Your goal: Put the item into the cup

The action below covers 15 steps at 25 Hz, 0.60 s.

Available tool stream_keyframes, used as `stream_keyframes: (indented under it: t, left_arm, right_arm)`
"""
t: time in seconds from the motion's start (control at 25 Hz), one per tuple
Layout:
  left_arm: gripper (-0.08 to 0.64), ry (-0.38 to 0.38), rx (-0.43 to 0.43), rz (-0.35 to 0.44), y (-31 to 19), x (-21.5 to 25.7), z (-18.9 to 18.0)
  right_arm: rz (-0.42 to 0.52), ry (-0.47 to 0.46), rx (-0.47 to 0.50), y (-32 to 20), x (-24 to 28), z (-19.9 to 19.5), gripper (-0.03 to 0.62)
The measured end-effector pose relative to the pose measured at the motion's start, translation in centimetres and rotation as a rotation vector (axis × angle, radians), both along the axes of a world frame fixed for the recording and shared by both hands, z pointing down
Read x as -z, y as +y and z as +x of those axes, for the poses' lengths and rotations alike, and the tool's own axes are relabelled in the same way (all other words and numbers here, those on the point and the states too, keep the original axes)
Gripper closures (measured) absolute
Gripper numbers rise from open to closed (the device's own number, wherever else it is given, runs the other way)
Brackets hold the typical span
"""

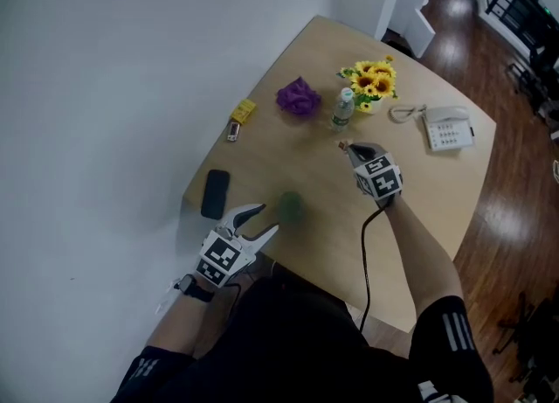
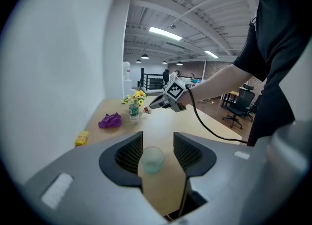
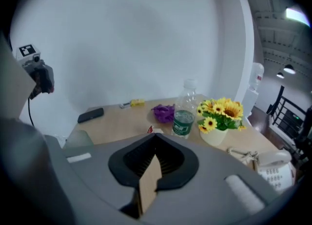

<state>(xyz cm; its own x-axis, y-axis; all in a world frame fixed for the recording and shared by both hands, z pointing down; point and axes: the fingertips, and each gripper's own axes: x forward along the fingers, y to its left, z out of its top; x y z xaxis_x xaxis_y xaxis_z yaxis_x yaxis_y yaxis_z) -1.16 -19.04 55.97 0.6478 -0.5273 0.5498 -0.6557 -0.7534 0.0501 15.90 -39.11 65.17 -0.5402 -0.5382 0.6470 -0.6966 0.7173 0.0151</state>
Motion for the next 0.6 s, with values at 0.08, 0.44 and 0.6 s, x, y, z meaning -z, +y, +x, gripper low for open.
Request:
stream_keyframes:
  t: [0.08, 0.44, 0.6]
  left_arm:
    - [0.37, 0.009, -0.003, 0.015, -0.2, 0.5, -0.1]
    - [0.37, 0.042, -0.013, 0.043, 0.0, 1.2, -1.1]
    - [0.37, 0.049, -0.011, 0.044, 0.6, 1.0, -1.6]
  right_arm:
    - [0.007, -0.053, 0.016, 1.7, 2.3, -1.6, 0.584]
    - [-0.026, -0.152, 0.157, 10.9, 5.2, -10.3, 0.584]
    - [-0.09, -0.116, 0.194, 14.1, 3.0, -12.5, 0.584]
